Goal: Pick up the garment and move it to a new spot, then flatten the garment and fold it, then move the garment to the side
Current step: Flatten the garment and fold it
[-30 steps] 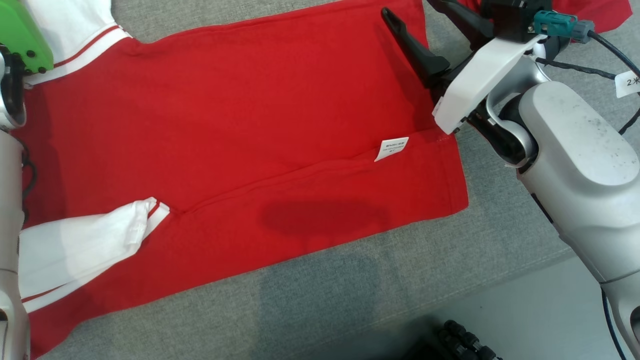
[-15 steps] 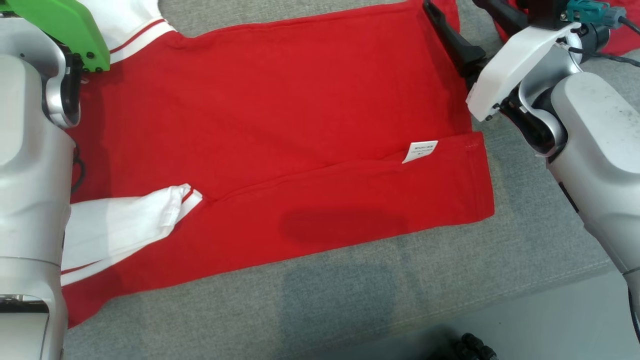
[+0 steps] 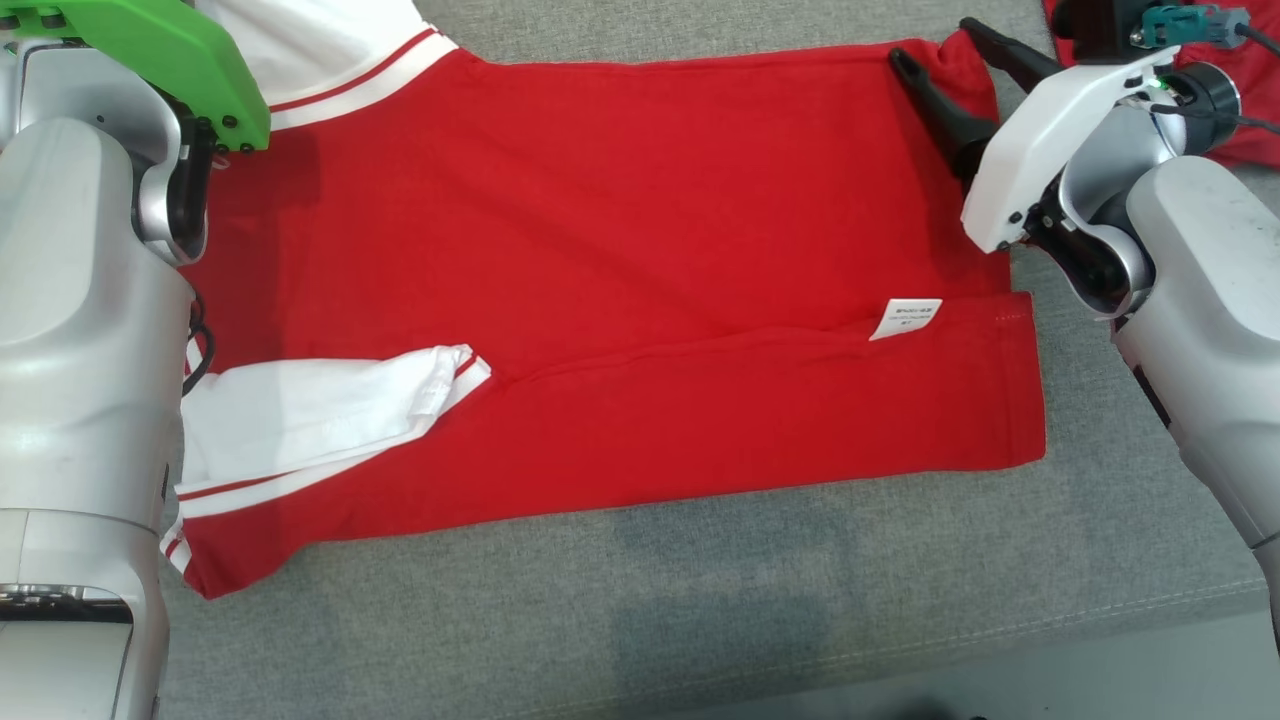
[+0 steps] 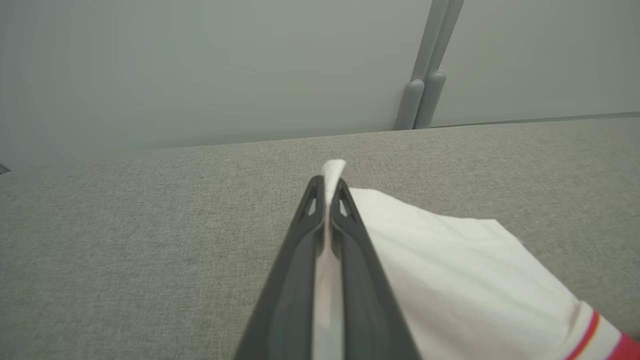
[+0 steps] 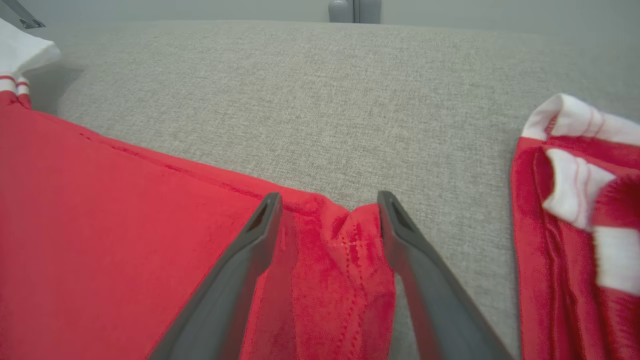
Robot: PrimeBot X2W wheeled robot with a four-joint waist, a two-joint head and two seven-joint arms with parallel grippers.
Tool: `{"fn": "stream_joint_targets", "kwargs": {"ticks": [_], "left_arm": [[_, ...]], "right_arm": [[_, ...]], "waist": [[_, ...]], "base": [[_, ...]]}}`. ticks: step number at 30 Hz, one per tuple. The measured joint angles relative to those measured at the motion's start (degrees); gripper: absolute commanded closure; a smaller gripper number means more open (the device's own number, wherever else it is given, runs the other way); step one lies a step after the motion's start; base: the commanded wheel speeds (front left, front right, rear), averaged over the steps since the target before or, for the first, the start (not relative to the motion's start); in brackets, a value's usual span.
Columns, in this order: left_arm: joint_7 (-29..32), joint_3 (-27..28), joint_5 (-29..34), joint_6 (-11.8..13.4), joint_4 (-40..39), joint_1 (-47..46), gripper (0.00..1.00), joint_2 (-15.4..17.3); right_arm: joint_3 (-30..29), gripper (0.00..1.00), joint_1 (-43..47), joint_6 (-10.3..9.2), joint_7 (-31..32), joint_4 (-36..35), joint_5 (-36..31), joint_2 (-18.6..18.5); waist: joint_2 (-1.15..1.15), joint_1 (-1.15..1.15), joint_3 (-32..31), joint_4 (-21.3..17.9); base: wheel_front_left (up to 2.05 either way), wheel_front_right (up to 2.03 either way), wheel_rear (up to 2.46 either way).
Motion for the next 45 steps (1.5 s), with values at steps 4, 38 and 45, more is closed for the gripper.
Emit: {"fn": "stream_joint_targets", "kwargs": {"ticks": [4, 38, 45], "left_arm": [[-0.5, 0.2, -1.0, -0.5, 0.3, 0.0, 1.00, 0.0], [-13.1, 5.5, -9.1, -6.3, -6.1, 21.4, 1.00, -3.4], [-13.1, 6.9, -9.4, -6.3, -10.3, 29.8, 1.00, -3.4]], "right_arm": [[0.4, 0.80, 0.0, 0.02, 0.8, 0.2, 0.5, 0.8], [-3.2, 1.00, 15.2, 0.00, -17.4, -0.9, 3.4, 1.8], [-4.6, 1.00, 20.9, -0.63, -18.3, -1.5, 4.0, 1.7]], "waist": [[0.00, 0.00, -0.9, 0.7], [0.00, 0.00, -11.3, 2.1], [0.00, 0.00, -15.0, 3.4]], "base": [[0.00, 0.00, 0.00], [0.00, 0.00, 0.00], [0.00, 0.00, 0.00]]}}
